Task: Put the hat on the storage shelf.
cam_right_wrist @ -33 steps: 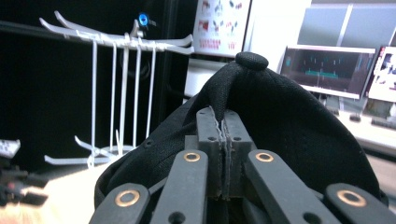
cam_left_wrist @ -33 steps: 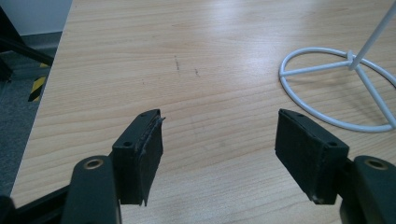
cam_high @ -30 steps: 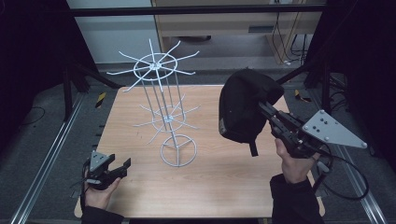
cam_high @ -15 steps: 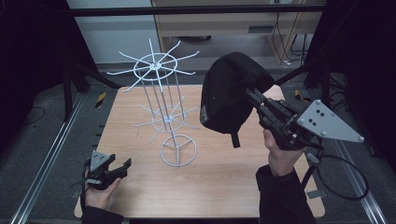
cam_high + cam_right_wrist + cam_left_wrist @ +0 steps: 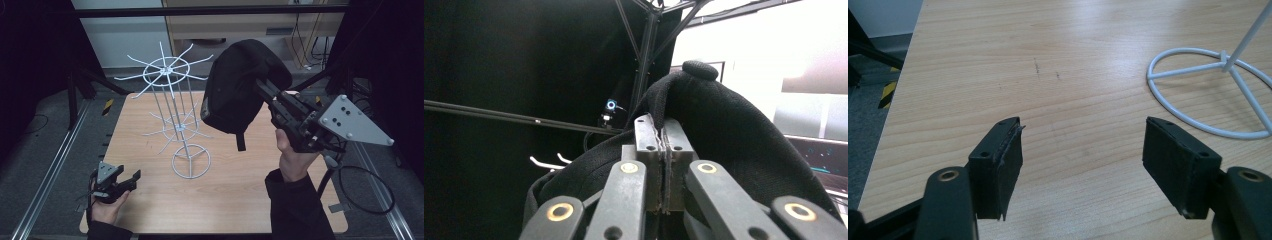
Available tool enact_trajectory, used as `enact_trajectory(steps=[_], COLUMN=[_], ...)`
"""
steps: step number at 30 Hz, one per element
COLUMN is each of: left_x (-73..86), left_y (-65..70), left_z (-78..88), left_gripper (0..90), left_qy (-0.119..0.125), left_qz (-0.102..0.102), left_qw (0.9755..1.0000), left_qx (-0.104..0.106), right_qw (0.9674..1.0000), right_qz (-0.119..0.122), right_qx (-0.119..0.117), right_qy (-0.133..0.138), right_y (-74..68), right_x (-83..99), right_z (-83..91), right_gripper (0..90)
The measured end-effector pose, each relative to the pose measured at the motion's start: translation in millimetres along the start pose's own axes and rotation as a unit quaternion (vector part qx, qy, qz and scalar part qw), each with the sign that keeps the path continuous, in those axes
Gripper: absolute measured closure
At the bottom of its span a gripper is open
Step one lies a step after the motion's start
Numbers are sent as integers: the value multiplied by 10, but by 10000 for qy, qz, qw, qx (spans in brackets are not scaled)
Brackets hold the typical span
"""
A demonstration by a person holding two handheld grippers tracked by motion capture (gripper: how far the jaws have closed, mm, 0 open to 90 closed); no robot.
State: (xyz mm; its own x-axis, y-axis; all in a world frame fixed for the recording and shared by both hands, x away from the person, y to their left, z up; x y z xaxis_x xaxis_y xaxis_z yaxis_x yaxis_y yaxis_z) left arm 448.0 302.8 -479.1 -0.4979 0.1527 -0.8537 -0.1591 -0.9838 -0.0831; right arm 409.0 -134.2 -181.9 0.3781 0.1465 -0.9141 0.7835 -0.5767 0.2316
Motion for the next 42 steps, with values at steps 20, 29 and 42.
enact_trajectory(steps=[20,29,42], left_x=[-1,1,5], left_y=[3,8,9], left_z=[-1,-7,-12], left_gripper=[319,319,319], left_qy=[-6,-10,-32], left_qz=[-12,-2,-8], left_qw=[10000,10000,10000], left_qx=[2,-3,-4], right_qw=[9981,9921,9799], right_qz=[-358,-740,-1194], right_qx=[-181,-216,-282], right_qy=[-470,-985,-1574], right_y=[-32,-35,-33], right_x=[463,869,1286], right_z=[-175,-108,-76], right_gripper=[876,837,759])
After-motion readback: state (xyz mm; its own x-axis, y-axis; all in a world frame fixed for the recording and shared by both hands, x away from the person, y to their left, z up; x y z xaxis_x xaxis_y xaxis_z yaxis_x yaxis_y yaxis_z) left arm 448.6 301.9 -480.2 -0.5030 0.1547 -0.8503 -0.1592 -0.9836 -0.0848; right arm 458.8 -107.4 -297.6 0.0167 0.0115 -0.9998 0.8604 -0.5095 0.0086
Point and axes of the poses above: each handheld gripper's, and its own axes: z roughly backward along the jaws, x roughly out of its underside, y roughly to its right, the point moved 3 cm from there along -z, roughly forward along the jaws, and after that the axes turned 10 degrees about -x, right-handed, at the moved point
